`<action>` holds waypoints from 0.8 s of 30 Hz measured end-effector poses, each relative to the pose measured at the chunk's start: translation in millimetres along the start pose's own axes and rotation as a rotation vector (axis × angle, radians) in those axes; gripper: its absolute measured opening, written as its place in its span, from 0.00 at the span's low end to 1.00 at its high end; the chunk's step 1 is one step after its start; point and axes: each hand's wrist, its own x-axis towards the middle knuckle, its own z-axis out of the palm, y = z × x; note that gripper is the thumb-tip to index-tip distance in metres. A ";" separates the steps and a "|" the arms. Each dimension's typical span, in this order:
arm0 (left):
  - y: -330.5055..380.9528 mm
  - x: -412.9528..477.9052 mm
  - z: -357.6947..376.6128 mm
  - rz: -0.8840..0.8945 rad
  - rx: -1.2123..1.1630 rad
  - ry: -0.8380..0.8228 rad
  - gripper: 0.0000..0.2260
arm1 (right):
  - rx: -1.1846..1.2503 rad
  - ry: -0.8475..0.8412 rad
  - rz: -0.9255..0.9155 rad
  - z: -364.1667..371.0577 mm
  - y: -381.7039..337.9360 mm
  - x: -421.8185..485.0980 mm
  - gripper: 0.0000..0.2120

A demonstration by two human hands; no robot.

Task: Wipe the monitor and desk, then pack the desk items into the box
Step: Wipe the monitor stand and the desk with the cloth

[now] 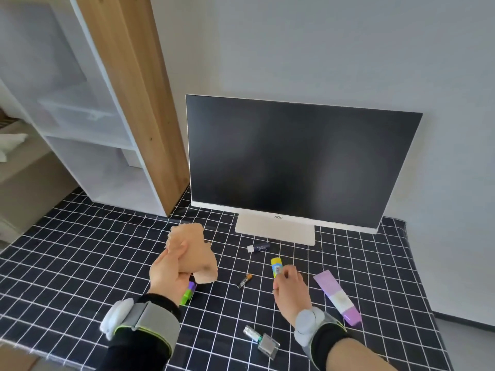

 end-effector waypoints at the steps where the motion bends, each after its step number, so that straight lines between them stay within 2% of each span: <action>1: 1.0 1.1 -0.6 -0.003 -0.005 -0.002 0.17 | 0.001 0.005 -0.006 1.2 0.0 -1.3 0.07; 5: 4.1 4.9 1.5 -0.006 -0.022 0.000 0.16 | 0.038 -0.136 -0.042 1.9 -2.0 -11.1 0.18; 11: 9.5 12.6 6.7 -0.027 -0.057 -0.024 0.17 | 0.093 -0.345 -0.275 4.8 -12.9 -22.7 0.18; 14: 11.9 15.9 9.4 -0.049 -0.048 -0.040 0.19 | 0.121 -0.411 -0.322 4.4 -24.3 -20.6 0.15; 17: 14.9 23.4 8.2 -0.067 -0.042 -0.050 0.20 | 0.153 -0.355 -0.245 -3.8 -35.2 -9.5 0.11; 19: 17.0 29.0 5.5 -0.078 -0.041 -0.060 0.20 | 0.156 -0.199 -0.155 -8.2 -37.5 6.7 0.13; 21: 20.9 35.0 2.3 -0.083 -0.053 -0.069 0.20 | 0.133 -0.118 -0.078 -10.1 -39.2 30.5 0.17; 24: 24.0 42.3 -1.7 -0.115 -0.046 -0.088 0.19 | 0.075 -0.197 -0.009 -10.1 -40.0 65.2 0.26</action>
